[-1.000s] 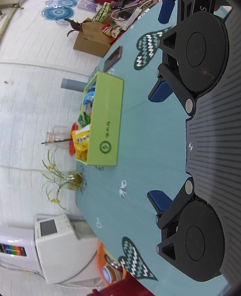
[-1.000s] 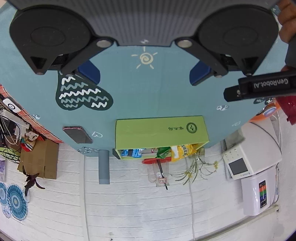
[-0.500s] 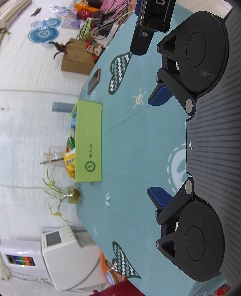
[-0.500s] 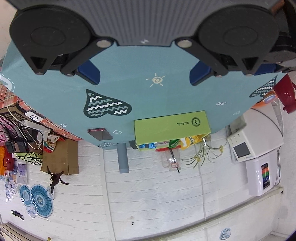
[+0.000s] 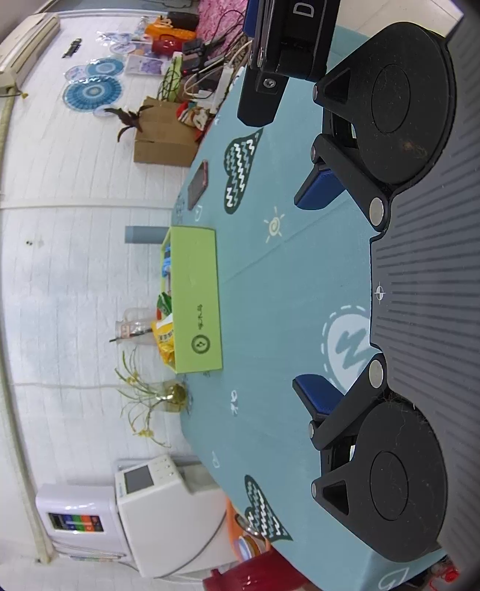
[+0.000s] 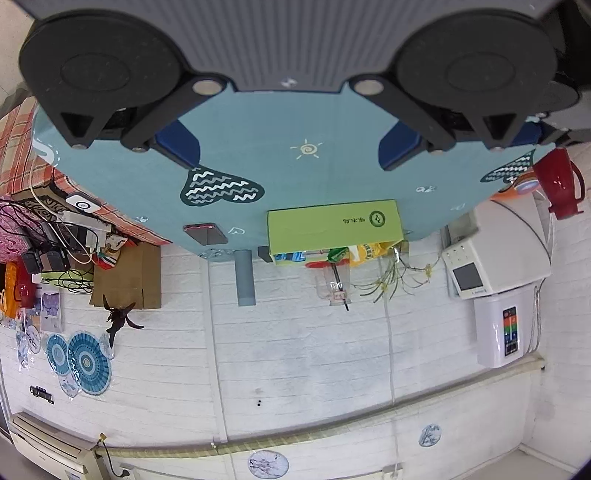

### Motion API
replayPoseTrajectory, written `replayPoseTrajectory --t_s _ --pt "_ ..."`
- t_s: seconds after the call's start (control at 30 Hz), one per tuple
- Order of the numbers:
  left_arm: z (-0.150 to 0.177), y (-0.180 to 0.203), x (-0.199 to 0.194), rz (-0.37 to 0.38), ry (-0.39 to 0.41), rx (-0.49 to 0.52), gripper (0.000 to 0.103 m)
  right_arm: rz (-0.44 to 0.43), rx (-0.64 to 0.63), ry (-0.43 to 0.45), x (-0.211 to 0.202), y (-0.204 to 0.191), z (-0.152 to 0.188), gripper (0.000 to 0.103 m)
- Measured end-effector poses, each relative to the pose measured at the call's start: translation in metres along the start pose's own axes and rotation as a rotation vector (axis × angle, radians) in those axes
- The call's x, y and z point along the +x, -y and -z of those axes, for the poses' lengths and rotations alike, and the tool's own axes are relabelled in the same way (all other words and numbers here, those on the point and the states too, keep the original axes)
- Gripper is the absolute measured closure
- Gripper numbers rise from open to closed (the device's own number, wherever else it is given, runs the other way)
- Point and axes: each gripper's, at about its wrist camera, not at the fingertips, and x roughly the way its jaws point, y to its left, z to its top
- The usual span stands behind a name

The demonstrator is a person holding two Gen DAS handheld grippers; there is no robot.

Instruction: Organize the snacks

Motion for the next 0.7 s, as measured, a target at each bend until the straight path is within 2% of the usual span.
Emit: replayPoseTrajectory --t_s 0.5,0.7 --pt "0.014 0.004 0.005 0.020 -0.041 -0.003 0.018 0.015 0.007 -0.050 0.007 0.004 0.019 0.001" --pt "0.019 0.009 0.007 0.021 -0.047 0.027 0.015 0.023 0.100 -0.060 -0.004 0.021 0.033 0.000"
